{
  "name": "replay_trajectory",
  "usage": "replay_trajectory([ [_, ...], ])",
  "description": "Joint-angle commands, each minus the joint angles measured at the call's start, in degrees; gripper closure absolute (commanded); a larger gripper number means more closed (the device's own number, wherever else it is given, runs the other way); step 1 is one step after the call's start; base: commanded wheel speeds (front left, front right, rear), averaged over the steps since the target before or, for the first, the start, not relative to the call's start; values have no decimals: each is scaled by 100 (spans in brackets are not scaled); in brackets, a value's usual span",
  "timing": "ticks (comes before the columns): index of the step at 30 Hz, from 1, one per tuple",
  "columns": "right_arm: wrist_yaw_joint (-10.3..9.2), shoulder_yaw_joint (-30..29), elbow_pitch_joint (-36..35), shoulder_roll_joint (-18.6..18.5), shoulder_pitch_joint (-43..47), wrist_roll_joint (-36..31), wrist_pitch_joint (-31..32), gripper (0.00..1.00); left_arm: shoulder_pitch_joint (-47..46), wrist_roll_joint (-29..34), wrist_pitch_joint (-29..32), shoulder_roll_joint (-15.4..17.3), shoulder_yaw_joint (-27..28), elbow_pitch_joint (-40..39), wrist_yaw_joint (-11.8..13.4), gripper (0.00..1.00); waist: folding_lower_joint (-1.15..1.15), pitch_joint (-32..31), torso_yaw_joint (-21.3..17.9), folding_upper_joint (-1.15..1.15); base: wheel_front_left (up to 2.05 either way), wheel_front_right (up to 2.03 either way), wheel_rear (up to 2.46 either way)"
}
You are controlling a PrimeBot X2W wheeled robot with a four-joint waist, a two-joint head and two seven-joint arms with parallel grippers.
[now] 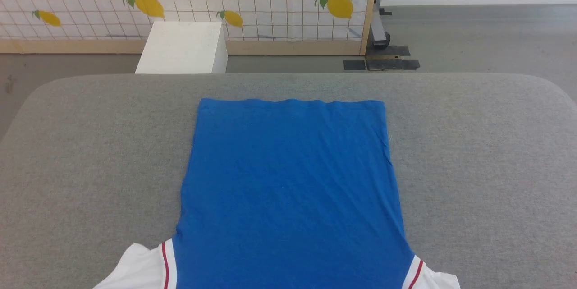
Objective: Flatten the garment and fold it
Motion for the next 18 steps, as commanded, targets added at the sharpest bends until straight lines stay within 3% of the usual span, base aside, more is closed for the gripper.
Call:
replay_trajectory([
  [1,-12,-105,24,101,42,-53,-46,78,-108,93,-44,-18,28,14,-59,100,1,40,20,0,0,0,0],
  [2,-12,-142,-7,157,28,-63,-60,55,-118,125,-45,-32,33,14,-82,100,1,49,17,0,0,0,0],
  [3,-12,-236,-59,234,-9,-66,-91,0,-125,164,-45,-51,53,7,-104,100,1,57,8,0,0,0,0],
  [10,-12,-1024,-668,417,-226,-150,24,0,-84,543,-45,-158,256,-266,-133,100,1,57,38,0,0,0,0],
  [18,-12,-2367,-2024,376,-1094,-417,562,0,-175,897,-45,-294,318,-591,-190,100,1,277,323,0,0,0,0],
])
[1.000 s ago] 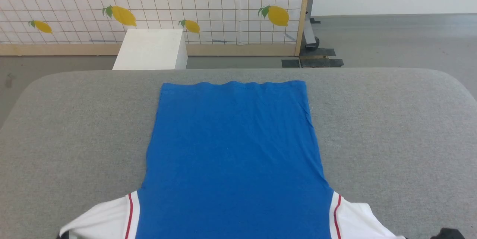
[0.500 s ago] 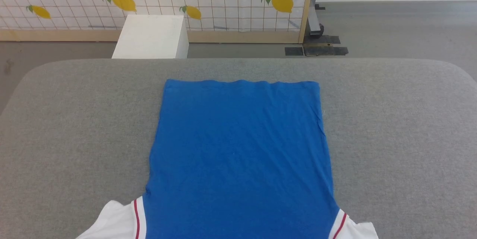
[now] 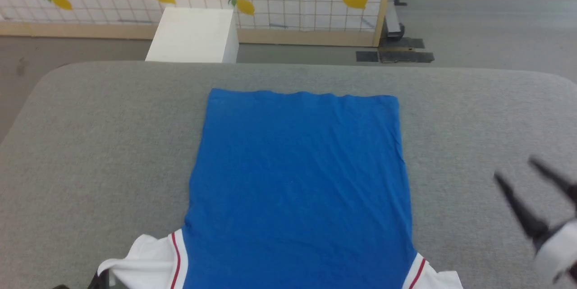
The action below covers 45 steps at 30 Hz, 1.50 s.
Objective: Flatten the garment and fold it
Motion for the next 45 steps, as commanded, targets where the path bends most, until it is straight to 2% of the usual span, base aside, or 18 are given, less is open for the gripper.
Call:
replay_trajectory([
  [1,-11,-124,-161,-11,-370,-49,132,0,-171,123,-43,-47,4,-43,-41,100,0,175,179,0,0,0,0],
  [6,-11,-11,-196,-194,-1558,246,1005,0,-389,286,-43,-182,-64,-105,-119,100,0,415,457,0,0,0,0],
  [15,-11,1490,1091,-652,-4019,1456,3975,0,-870,604,-43,-498,-104,-76,-327,100,0,995,949,0,0,0,0],
  [20,-11,2169,1667,-952,-5090,1812,5270,0,-1221,817,-43,-752,-158,-77,-466,100,0,1454,1304,0,0,0,0],
  [23,-11,2317,2082,-1021,-5671,1878,5871,0,-1440,930,-43,-961,-171,-88,-583,100,0,1792,1525,0,0,0,0],
  [28,-11,2195,2799,-842,-6313,1713,6316,0,-1737,1158,-43,-1285,-169,-125,-787,100,0,2279,1849,0,0,0,0],
  [34,-11,1958,3525,-497,-6545,1364,6224,0,-1954,1388,-43,-1625,-103,-219,-1003,100,0,2689,2126,0,0,0,0],
  [41,-11,1978,3998,-292,-6277,1106,6135,0,-2004,1601,-43,-1800,50,-333,-1131,100,0,2833,2167,0,0,0,0],
  [45,-11,1971,4122,-199,-6076,1169,6089,0,-1978,1689,-44,-1843,177,-381,-1177,100,0,2819,2087,0,0,0,0],
])
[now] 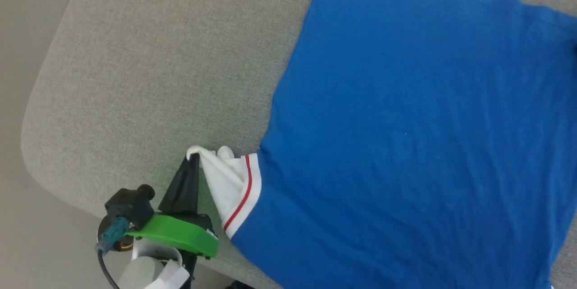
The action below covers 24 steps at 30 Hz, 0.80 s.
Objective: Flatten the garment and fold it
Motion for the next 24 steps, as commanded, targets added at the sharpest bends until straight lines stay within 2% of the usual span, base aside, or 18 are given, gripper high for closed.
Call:
replay_trajectory([
  [1,-10,183,179,149,363,-10,3,95,-64,49,-44,-41,63,-43,-45,100,0,1,-33,0,0,0,0],
  [2,-10,163,178,164,359,7,-33,100,-49,59,-44,-46,96,-55,-53,100,0,-14,-54,0,0,0,0],
  [9,-10,200,128,191,259,18,-415,100,107,161,-44,-48,285,-64,-99,100,0,-300,-225,0,0,0,0],
  [15,-10,445,-32,139,288,342,-1035,100,399,244,-44,29,419,-32,-105,100,0,-932,-501,0,0,0,0],
  [19,-10,815,-543,-133,441,774,-1457,100,589,264,-33,118,469,-30,-62,100,0,-1349,-693,0,0,0,0],
  [24,-10,1458,-1480,-798,742,1248,-1761,100,966,239,58,286,623,-198,65,100,0,-1768,-1082,0,0,0,0],
])
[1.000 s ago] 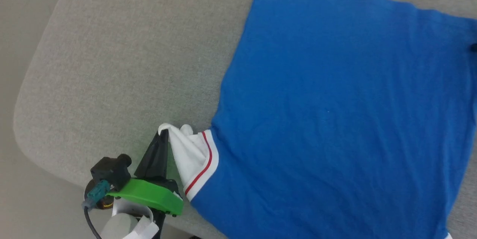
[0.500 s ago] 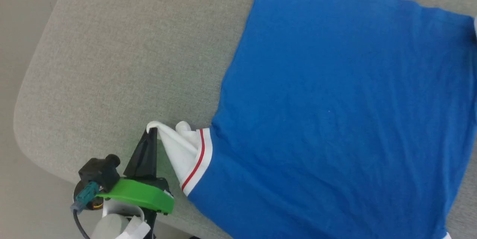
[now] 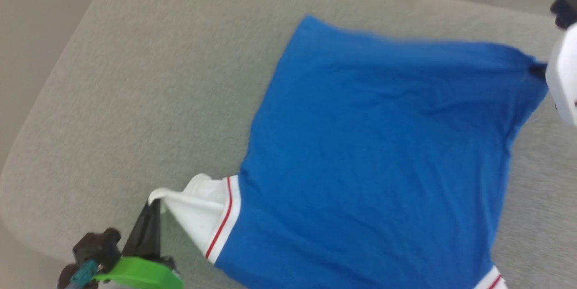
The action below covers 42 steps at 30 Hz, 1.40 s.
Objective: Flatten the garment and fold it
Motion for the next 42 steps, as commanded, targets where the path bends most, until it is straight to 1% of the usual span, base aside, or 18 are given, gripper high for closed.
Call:
replay_trajectory([
  [1,-9,118,-218,-210,168,127,-101,100,110,-11,43,68,37,-81,46,100,0,-523,-509,0,0,0,0],
  [5,-9,510,-1042,-952,715,481,-283,100,376,-41,186,184,139,-302,140,100,0,-797,-776,0,0,0,0],
  [11,-9,761,-1883,-1919,1839,1005,-553,100,674,-75,318,262,202,-570,234,100,0,-990,-1164,0,0,0,0],
  [15,-9,973,-2148,-2337,2721,1275,-718,100,759,-81,352,275,198,-664,275,100,0,-984,-1331,0,0,0,0],
  [17,-9,1051,-2181,-2447,3116,1380,-832,100,767,-84,361,281,189,-688,283,100,0,-965,-1377,0,0,0,0],
  [19,-9,1092,-2153,-2473,3446,1457,-928,100,760,-83,369,288,175,-702,288,100,0,-950,-1400,0,0,0,0],
  [22,-9,1129,-2044,-2374,3885,1543,-1037,100,730,-80,381,291,143,-709,290,100,0,-926,-1395,0,0,0,0],
  [25,-9,1192,-1838,-2120,4304,1527,-1185,100,694,-81,380,294,115,-705,289,100,0,-886,-1377,0,0,0,0],
  [30,-9,1133,-1579,-1693,4615,1475,-1404,100,693,-104,363,300,105,-666,299,100,0,-877,-1377,0,0,0,0],
  [31,-9,1085,-1565,-1652,4633,1450,-1457,3,700,-107,366,304,102,-653,301,100,0,-893,-1376,0,0,0,0],
  [32,-9,1029,-1566,-1645,4629,1411,-1504,0,707,-110,369,309,99,-644,302,100,0,-905,-1375,0,0,0,0],
  [34,-9,802,-1596,-1668,4564,1360,-1663,0,728,-118,370,320,103,-630,312,100,0,-941,-1384,0,0,0,0],
  [37,-9,280,-1731,-1789,4336,1341,-1910,0,769,-120,367,342,112,-633,334,100,0,-982,-1392,0,0,0,0],
  [40,-9,-199,-1907,-1899,4021,1271,-1965,0,780,-113,371,355,102,-651,352,100,0,-993,-1368,0,0,0,0],
  [42,-9,-434,-2042,-1931,3793,1201,-1855,0,752,-102,388,354,64,-666,352,100,0,-984,-1309,0,0,0,0],
])
